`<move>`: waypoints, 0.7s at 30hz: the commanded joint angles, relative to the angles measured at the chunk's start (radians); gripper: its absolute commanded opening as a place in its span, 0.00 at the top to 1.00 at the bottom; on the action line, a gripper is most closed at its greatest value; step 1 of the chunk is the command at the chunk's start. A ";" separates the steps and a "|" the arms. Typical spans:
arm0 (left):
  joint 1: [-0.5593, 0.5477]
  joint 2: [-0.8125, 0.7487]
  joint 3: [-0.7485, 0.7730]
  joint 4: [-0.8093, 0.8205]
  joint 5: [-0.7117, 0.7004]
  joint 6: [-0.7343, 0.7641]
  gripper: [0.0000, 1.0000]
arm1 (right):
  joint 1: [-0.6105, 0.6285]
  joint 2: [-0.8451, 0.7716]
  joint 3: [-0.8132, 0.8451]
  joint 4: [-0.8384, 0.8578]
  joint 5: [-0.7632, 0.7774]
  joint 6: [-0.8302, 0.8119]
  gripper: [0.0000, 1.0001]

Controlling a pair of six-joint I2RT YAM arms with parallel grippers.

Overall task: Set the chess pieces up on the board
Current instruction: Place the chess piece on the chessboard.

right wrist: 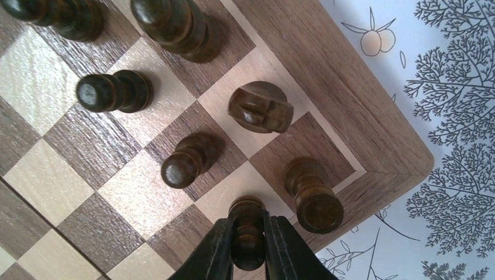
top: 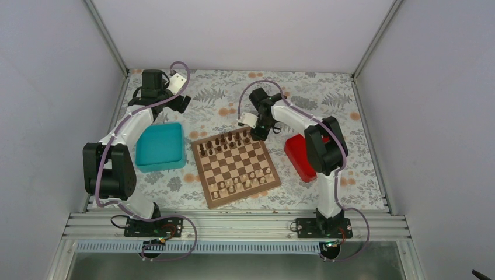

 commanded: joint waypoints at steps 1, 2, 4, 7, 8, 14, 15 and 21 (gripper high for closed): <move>0.000 -0.018 -0.011 0.029 0.025 -0.004 0.00 | 0.010 0.023 -0.012 0.019 0.010 -0.008 0.84; 0.000 -0.019 -0.011 0.029 0.025 -0.004 0.00 | 0.011 0.024 -0.012 0.021 0.012 -0.008 0.83; 0.000 -0.018 -0.011 0.029 0.025 -0.004 0.00 | 0.010 0.025 -0.012 0.024 0.018 -0.006 0.79; 0.000 -0.016 -0.013 0.030 0.025 -0.002 0.00 | 0.010 0.020 -0.012 0.021 0.019 -0.005 0.73; 0.000 -0.016 -0.012 0.030 0.025 -0.002 0.00 | 0.011 0.015 -0.011 0.019 0.019 -0.006 0.72; 0.000 -0.016 -0.010 0.028 0.027 -0.001 0.00 | 0.003 -0.072 -0.012 -0.027 0.041 0.005 0.65; -0.001 -0.017 -0.010 0.028 0.025 -0.001 0.00 | -0.001 -0.099 -0.014 -0.039 0.045 0.007 0.63; 0.000 -0.019 -0.001 0.027 0.023 -0.015 0.00 | -0.071 -0.272 -0.038 -0.049 0.118 0.042 0.47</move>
